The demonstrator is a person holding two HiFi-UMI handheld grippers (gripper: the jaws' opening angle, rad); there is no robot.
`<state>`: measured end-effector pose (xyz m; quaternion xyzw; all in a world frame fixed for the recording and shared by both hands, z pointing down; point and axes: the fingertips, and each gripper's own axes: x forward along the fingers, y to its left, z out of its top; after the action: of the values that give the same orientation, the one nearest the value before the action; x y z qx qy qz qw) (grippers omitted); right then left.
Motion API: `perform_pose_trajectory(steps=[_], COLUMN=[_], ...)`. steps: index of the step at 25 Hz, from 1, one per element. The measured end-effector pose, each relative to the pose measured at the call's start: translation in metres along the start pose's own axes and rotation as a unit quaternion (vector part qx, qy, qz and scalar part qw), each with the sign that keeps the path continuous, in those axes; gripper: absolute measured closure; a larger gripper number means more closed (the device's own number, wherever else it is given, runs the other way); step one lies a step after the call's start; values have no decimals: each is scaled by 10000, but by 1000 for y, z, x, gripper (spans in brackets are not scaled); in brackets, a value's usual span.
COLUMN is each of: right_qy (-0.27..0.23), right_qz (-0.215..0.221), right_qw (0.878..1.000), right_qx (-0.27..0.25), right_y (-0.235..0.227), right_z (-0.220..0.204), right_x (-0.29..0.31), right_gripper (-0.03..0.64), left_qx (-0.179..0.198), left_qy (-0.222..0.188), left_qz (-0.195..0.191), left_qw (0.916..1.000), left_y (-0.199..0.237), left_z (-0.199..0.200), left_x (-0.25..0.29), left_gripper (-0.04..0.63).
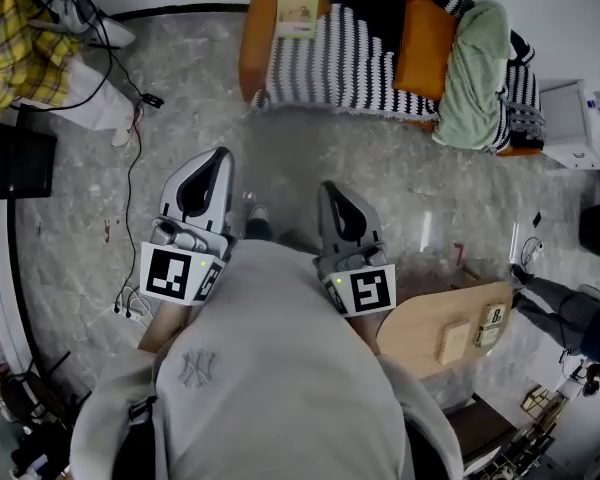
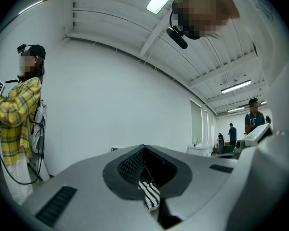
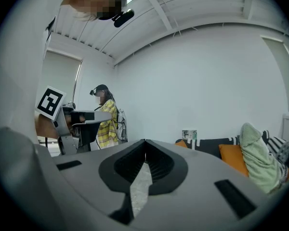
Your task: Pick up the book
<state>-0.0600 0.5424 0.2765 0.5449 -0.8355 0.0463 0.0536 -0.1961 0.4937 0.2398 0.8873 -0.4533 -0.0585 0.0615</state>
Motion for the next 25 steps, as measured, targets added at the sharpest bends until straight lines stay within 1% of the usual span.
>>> perform_pose_trajectory(steps=[3,9,12,19,25], right_qy=[-68,1,130,335,97], right_qz=[-81,-208,-125,46,79], right_qw=[9999,9997,9998,9994,9999], right_qx=[84,126,13,13,3], right_y=[0,-12,-16,-33,-69], right_z=[3,0,-8,-11,5], right_x=[8,12,15,44,87], right_gripper=[600,600,600,600,600], left_qx=[-21,-110,-151,-234,-199], left_qy=[28,151,193,269,175], left_qz=[-55,-140,-145,25,179], left_qw=[10000,9997,9996,9994,9995], left_y=[6,4,6,22,43], left_z=[-1,-9,-13,-17,-13], left_x=[6,20,27,53,98], left_gripper=[584,584,584,584,584])
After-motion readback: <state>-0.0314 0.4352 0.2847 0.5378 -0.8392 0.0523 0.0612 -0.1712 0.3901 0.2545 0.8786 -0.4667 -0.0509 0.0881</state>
